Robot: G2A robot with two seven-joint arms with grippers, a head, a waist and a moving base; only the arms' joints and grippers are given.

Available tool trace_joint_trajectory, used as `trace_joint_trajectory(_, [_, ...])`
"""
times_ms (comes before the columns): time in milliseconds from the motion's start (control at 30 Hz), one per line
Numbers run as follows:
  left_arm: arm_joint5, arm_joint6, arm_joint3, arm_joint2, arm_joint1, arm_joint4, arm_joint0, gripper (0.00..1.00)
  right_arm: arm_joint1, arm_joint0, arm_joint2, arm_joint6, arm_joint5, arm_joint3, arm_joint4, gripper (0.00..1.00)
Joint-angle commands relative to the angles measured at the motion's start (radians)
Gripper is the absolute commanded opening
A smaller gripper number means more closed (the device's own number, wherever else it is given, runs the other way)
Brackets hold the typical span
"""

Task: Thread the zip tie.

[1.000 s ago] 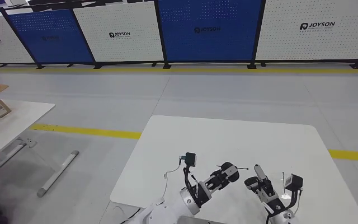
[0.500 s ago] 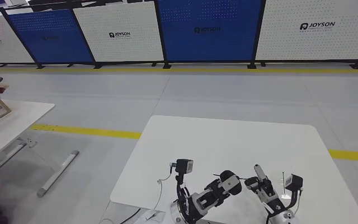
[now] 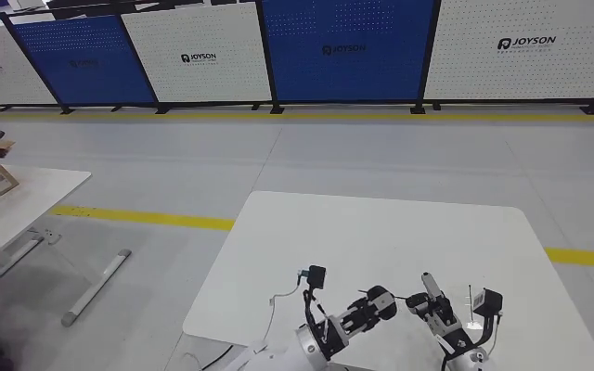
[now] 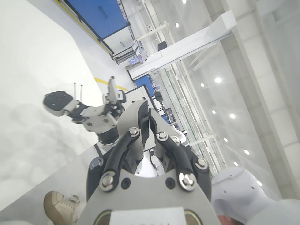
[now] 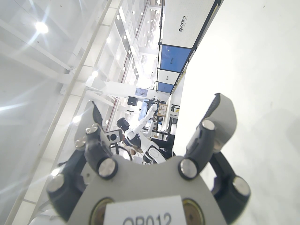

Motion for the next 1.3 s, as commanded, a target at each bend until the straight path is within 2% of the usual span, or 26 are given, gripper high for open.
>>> trace_joint_trajectory(0, [0.040,0.011,0.038,0.015,-0.005,-0.002,-0.021,0.00,0.000,0.000,0.000,0.000,0.000,0.000,0.000,1.00])
trace_joint_trajectory(133, [0.108,0.024,0.097,0.044,-0.011,0.044,-0.055,0.00,0.000,0.000,0.000,0.000,0.000,0.000,0.000,1.00])
trace_joint_trajectory(233, [0.147,0.031,0.114,0.063,-0.016,0.056,-0.074,0.00,0.000,0.000,0.000,0.000,0.000,0.000,0.000,1.00])
trace_joint_trajectory(700, [0.138,0.030,0.111,0.066,-0.018,0.038,-0.077,0.00,0.000,0.000,0.000,0.000,0.000,0.000,0.000,1.00])
trace_joint_trajectory(800, [0.109,0.034,0.110,0.060,-0.017,0.034,-0.073,0.00,0.000,0.000,0.000,0.000,0.000,0.000,0.000,1.00])
trace_joint_trajectory(900, [0.070,0.026,0.087,0.037,-0.013,0.002,-0.060,0.00,0.000,0.000,0.000,0.000,0.000,0.000,0.000,1.00])
trace_joint_trajectory(1033, [-0.032,-0.002,0.024,-0.004,0.000,-0.015,-0.011,0.00,0.000,0.000,0.000,0.000,0.000,0.000,0.000,1.00])
trace_joint_trajectory(1167, [-0.151,-0.037,-0.050,-0.045,0.016,-0.021,0.060,0.00,0.000,0.000,0.000,0.000,0.000,0.000,0.000,1.00])
trace_joint_trajectory(1267, [-0.173,-0.045,-0.073,-0.066,0.023,-0.004,0.088,0.00,0.000,0.000,0.000,0.000,0.000,0.000,0.000,1.00])
